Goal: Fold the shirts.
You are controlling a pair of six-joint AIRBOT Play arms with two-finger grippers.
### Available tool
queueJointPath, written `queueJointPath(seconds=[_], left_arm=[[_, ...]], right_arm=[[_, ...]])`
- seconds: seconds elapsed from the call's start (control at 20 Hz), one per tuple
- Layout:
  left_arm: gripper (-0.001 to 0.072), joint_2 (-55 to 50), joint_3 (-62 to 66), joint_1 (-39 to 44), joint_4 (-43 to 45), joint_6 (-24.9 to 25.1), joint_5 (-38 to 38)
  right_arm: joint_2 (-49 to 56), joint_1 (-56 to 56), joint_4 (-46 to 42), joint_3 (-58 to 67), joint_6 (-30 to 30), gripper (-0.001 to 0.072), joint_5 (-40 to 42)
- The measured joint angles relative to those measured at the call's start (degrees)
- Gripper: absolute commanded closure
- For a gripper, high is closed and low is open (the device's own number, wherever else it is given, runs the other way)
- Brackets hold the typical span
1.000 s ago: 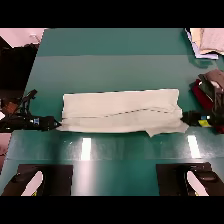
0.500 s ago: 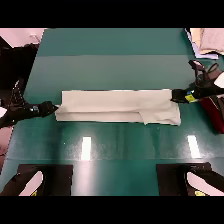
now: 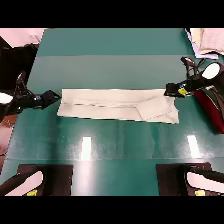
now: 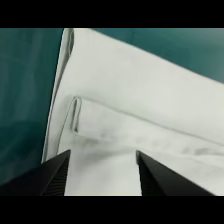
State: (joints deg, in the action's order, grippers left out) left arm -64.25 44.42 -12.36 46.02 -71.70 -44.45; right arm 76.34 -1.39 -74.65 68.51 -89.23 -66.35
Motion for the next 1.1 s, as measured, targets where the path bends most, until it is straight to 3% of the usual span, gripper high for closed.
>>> queueJointPath(seconds=[0.2, 0.3, 0.35, 0.45, 0.7, 1.1], left_arm=[[0.0234, -1.4, 4.5, 0.0, -1.2, 0.0, -2.9], [0.0636, -1.6, 6.0, 0.0, -1.5, 0.1, -5.5], [0.0684, -1.7, 6.5, 0.0, -1.6, 0.1, -6.7], [0.0684, -1.8, 7.1, 0.0, -1.8, 0.2, -8.9], [0.0684, -1.9, 7.6, 0.0, -2.4, 0.2, -14.4], [0.0685, -1.9, 7.6, 0.0, -2.8, 0.2, -24.4]], right_arm=[[1.0, -3.5, 1.1, 2.8, 3.3, 0.0329, -5.0], [1.2, -7.6, 4.8, 3.0, 7.2, 0.0322, -9.0], [1.2, -10.3, 7.3, 2.7, 9.0, 0.0306, -10.4], [1.3, -15.8, 11.7, 1.0, 12.0, 0.0014, -12.4], [3.8, -26.8, 19.8, -5.5, 19.5, 0.0016, -14.0], [13.1, -30.8, 27.7, -8.2, 27.2, 0.006, -13.0]])
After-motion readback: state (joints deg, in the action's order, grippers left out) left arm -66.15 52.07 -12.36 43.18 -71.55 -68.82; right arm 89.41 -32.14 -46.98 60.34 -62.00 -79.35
